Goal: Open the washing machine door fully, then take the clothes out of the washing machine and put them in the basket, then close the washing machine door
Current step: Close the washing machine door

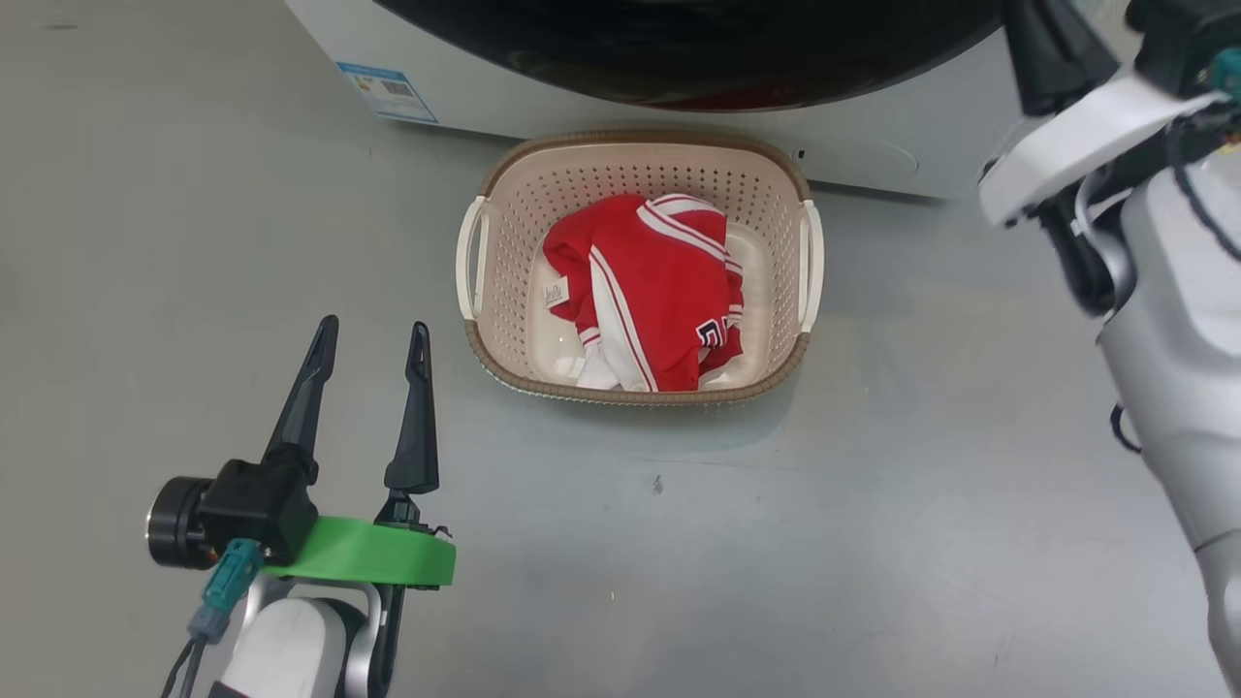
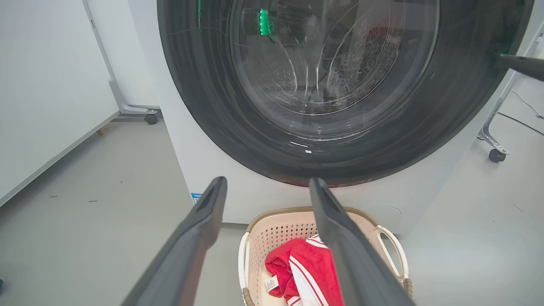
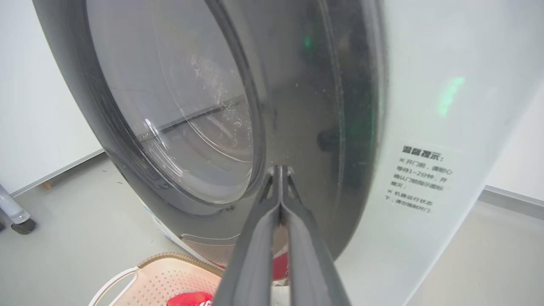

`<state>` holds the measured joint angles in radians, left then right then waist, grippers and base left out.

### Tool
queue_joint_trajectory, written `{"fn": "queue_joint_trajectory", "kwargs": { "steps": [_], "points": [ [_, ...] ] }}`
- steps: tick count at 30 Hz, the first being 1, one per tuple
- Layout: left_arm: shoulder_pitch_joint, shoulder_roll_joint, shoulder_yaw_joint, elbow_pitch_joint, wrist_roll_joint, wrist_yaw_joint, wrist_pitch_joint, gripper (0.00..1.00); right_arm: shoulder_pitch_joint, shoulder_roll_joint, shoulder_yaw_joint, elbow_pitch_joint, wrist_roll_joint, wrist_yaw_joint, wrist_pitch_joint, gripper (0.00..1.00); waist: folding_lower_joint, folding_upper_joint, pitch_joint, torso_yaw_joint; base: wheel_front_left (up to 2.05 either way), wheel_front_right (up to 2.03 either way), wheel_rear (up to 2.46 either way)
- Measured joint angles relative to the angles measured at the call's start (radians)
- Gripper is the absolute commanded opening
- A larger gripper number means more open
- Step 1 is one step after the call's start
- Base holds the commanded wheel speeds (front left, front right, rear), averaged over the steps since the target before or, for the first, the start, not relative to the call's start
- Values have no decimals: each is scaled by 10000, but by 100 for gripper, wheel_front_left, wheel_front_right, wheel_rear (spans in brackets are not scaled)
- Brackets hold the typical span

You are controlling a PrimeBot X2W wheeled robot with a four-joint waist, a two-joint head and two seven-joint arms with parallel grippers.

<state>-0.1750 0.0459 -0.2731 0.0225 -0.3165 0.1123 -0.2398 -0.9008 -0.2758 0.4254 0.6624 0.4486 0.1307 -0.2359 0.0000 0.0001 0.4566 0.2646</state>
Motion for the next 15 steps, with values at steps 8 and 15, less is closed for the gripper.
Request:
{"fn": "queue_joint_trajectory", "kwargs": {
  "steps": [8, 15],
  "points": [
    [11, 10, 176, 190, -4, 0, -6, 100, 1142, 322, 102, -159, 276, 0, -117, 18, 0, 0, -479, -328, 0, 0, 0],
    [51, 40, 190, 337, -12, 0, -6, 100, 1954, 430, 19, -318, 336, 0, -119, 100, 0, 0, -946, -599, 0, 0, 0]
  ]
}}
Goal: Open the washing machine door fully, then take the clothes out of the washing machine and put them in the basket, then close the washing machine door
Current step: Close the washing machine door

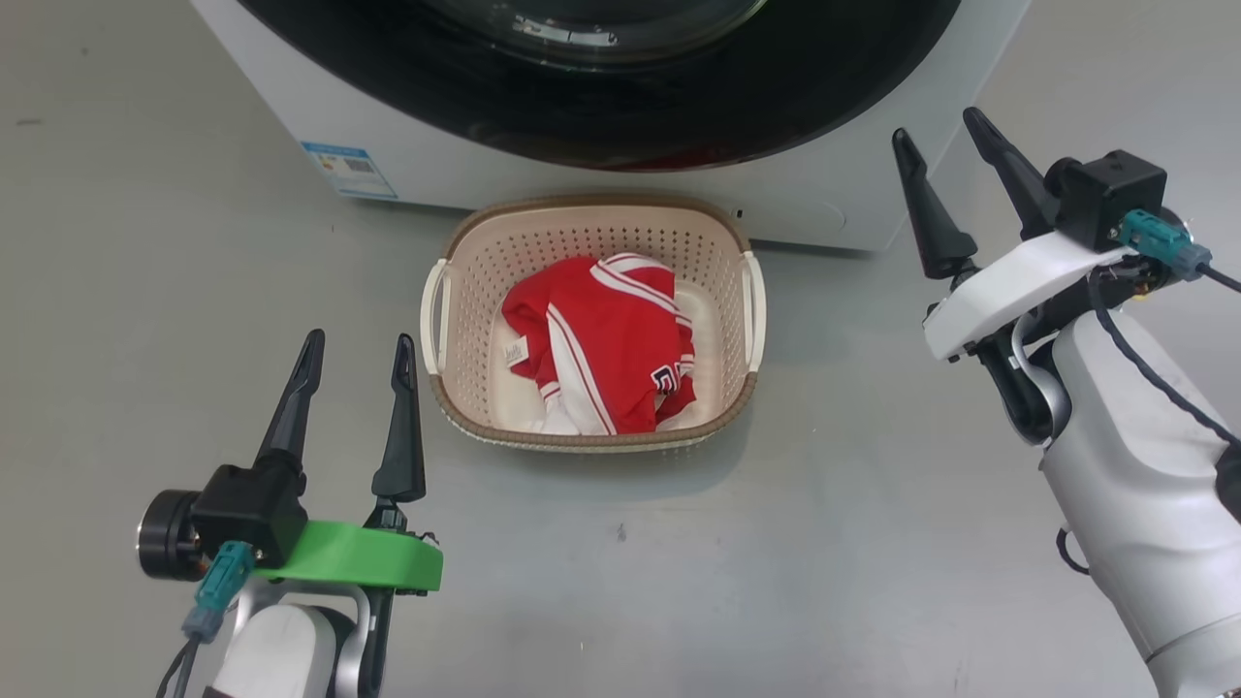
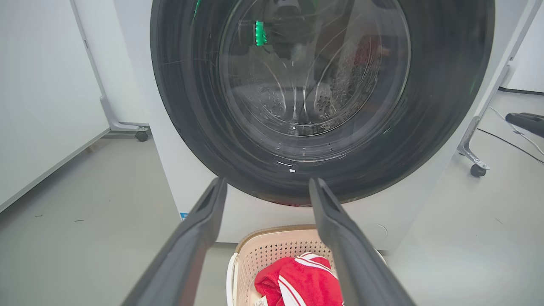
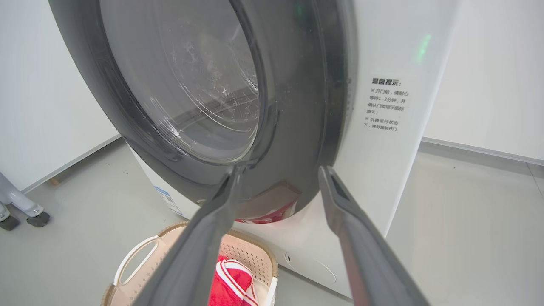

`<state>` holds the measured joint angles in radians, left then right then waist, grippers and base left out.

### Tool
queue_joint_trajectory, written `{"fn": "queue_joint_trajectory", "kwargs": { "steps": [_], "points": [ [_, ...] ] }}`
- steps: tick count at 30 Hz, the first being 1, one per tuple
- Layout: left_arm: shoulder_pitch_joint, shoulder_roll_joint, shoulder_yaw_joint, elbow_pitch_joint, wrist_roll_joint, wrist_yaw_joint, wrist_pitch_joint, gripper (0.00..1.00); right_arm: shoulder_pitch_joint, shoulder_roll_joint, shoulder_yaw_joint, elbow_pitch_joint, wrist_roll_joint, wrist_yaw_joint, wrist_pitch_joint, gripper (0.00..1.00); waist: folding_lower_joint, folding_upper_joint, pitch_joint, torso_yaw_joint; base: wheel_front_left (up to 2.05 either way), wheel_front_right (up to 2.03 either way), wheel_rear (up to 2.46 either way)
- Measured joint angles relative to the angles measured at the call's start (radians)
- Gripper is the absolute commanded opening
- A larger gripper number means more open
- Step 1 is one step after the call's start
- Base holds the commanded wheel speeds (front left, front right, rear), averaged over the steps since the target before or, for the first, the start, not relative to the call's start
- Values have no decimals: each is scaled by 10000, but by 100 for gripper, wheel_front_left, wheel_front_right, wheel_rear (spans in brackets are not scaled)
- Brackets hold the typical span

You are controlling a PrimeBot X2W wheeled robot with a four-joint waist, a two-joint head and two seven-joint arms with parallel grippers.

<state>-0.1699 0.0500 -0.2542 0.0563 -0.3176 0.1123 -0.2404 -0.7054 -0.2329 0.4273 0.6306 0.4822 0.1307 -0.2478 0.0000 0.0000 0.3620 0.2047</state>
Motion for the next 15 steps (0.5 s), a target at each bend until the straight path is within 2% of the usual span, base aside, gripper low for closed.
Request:
{"fn": "queue_joint_trajectory", "kwargs": {
  "steps": [6, 15],
  "points": [
    [259, 176, 71, 84, -52, -2, 2, 100, 769, 303, -489, -909, -8, -29, -46, 100, 0, 0, -572, -351, 0, 0, 0],
    [736, 282, 100, 299, -86, -44, 15, 100, 2222, 483, -924, -1440, -186, -472, -46, 100, 0, 0, -1229, -839, 0, 0, 0]
  ]
}}
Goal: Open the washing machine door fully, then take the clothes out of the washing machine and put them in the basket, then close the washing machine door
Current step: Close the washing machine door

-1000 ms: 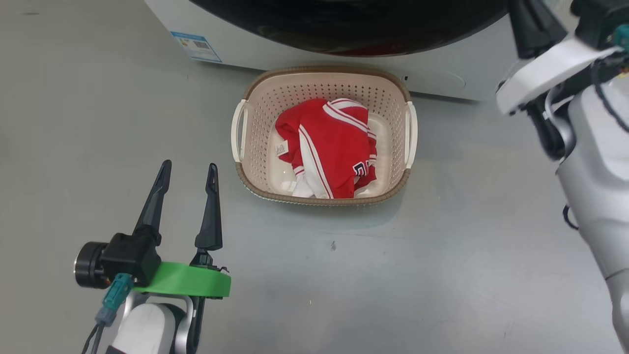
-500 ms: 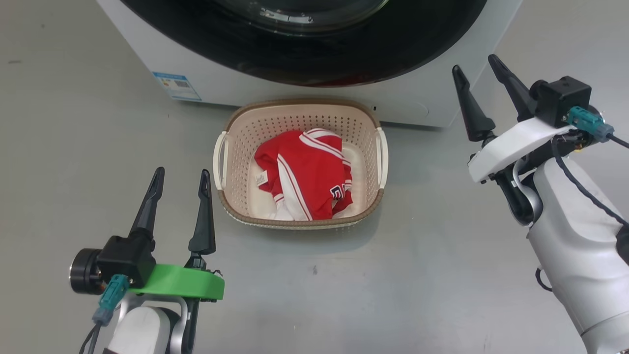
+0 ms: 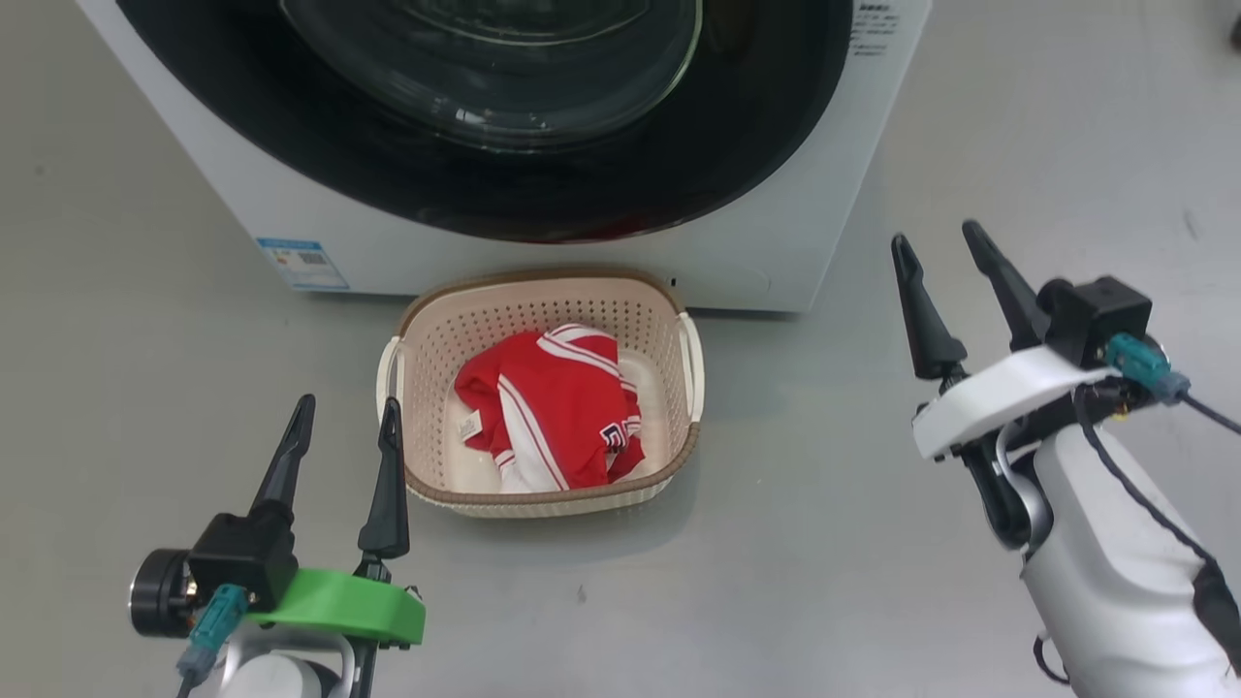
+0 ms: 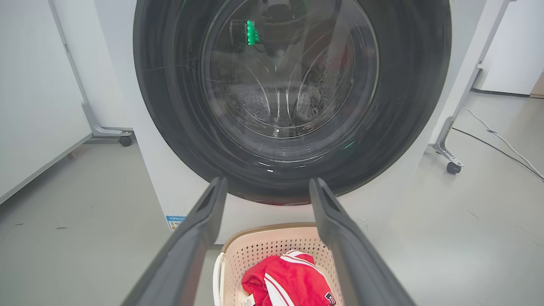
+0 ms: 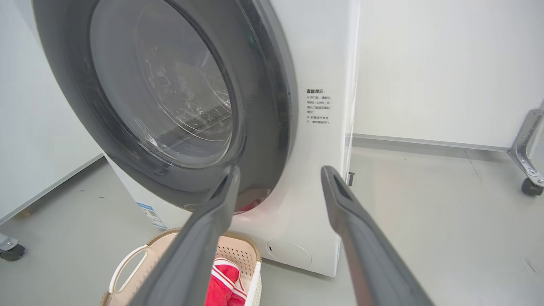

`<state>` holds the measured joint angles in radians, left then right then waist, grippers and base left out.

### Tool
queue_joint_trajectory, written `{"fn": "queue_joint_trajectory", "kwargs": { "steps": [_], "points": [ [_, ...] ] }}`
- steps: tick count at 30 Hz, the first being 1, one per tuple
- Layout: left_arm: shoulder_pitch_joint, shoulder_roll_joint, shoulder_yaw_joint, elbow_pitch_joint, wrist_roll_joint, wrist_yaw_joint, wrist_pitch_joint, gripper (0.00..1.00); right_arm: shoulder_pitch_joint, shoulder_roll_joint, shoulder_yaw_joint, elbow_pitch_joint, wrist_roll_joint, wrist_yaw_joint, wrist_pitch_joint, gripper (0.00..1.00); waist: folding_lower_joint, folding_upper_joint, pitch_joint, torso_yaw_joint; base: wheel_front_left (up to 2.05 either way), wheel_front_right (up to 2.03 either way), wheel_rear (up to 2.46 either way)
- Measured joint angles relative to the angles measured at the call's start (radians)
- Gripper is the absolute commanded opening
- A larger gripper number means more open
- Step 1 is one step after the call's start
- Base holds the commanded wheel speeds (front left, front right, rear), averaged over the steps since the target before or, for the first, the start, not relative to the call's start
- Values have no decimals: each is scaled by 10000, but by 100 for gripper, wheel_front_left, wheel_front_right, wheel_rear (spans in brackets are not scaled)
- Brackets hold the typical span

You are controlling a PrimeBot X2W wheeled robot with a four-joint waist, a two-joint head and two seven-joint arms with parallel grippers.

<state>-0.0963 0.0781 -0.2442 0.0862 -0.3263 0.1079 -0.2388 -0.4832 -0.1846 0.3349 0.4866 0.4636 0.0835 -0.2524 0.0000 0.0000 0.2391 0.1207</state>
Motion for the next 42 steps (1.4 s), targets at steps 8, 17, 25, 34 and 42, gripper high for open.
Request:
{"fn": "queue_joint_trajectory", "kwargs": {
  "steps": [8, 17, 25, 34, 42],
  "points": [
    [489, 98, -21, 71, -79, -2, 109, 100, 1389, 245, -336, -593, -186, -349, 0, 100, 0, 0, -692, -470, 0, 0, 0],
    [1025, 113, -96, 142, -232, -2, 368, 100, 2686, 502, -499, -1237, -314, -604, 0, 100, 0, 0, -1394, -867, 0, 0, 0],
    [1302, 128, -54, 86, -276, -2, 525, 100, 3543, 575, -550, -1693, -451, -732, 0, 100, 0, 0, -1837, -1033, 0, 0, 0],
    [1535, 148, 54, -23, -382, -2, 616, 100, 4217, 738, -508, -2077, -598, -863, 0, 100, 0, 0, -2049, -1127, 0, 0, 0],
    [1631, 171, 27, -146, -424, -2, 711, 100, 4578, 771, -443, -2336, -890, -963, 0, 100, 0, 0, -2143, -1189, 0, 0, 0]
  ]
}}
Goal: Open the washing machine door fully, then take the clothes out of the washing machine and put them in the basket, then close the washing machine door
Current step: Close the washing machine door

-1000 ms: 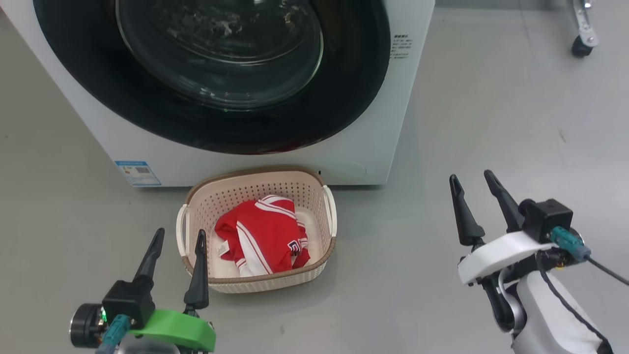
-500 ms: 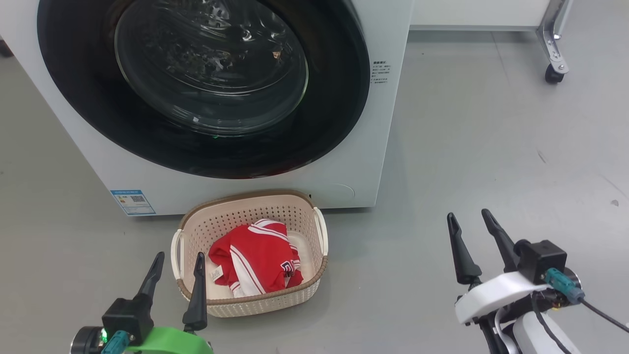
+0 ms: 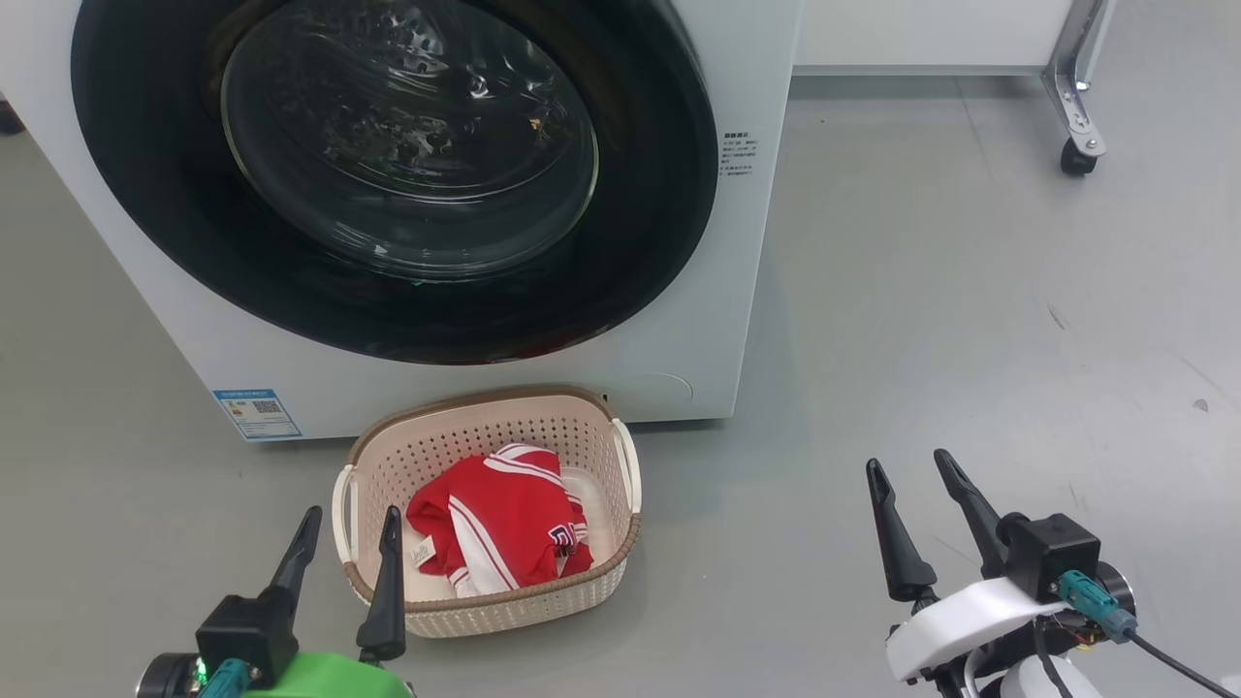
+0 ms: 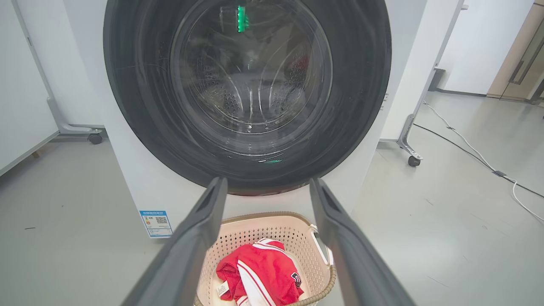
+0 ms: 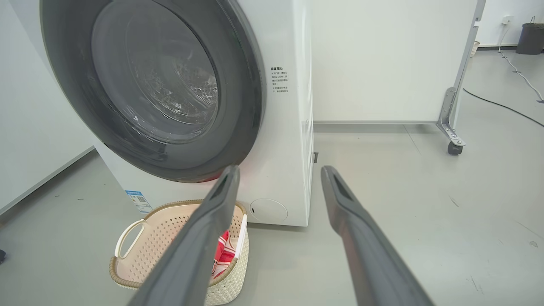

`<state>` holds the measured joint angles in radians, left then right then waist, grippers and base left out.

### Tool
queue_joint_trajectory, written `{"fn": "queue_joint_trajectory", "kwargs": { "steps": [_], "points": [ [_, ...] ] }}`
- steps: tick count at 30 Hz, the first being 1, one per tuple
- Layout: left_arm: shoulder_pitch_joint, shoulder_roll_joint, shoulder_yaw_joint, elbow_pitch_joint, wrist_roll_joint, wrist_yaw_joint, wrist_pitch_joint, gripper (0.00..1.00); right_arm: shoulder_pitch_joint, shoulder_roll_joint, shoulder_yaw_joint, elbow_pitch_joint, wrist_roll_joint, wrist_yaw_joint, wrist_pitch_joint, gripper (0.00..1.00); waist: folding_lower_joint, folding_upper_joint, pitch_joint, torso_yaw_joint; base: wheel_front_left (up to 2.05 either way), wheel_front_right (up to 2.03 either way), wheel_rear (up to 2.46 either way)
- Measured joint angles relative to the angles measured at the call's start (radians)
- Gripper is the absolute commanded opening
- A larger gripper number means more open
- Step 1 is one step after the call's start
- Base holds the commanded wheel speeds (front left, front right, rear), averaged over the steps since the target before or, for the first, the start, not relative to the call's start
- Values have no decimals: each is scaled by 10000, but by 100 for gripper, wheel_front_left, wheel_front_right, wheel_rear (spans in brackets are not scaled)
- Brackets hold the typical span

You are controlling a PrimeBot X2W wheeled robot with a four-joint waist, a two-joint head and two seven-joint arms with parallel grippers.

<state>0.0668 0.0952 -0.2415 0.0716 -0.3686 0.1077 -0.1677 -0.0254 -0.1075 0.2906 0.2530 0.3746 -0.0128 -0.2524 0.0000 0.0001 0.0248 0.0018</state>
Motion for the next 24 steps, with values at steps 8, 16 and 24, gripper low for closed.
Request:
{"fn": "queue_joint_trajectory", "kwargs": {
  "steps": [8, 16, 24],
  "points": [
    [99, 25, -6, -121, -10, 0, 100, 100, 201, -2, -21, -259, -79, -84, 0, 100, 0, -1, -36, -5, 0, 0, 0],
    [172, 71, -4, -178, -10, 0, 215, 100, 374, -10, -61, -418, -150, -98, 0, 100, 0, 0, -34, 15, 0, 0, 0],
    [212, 75, 12, -244, -8, 2, 230, 100, 501, -10, -98, -539, -169, -163, 0, 100, 0, 0, -35, 40, 0, 0, 0]
  ]
}}
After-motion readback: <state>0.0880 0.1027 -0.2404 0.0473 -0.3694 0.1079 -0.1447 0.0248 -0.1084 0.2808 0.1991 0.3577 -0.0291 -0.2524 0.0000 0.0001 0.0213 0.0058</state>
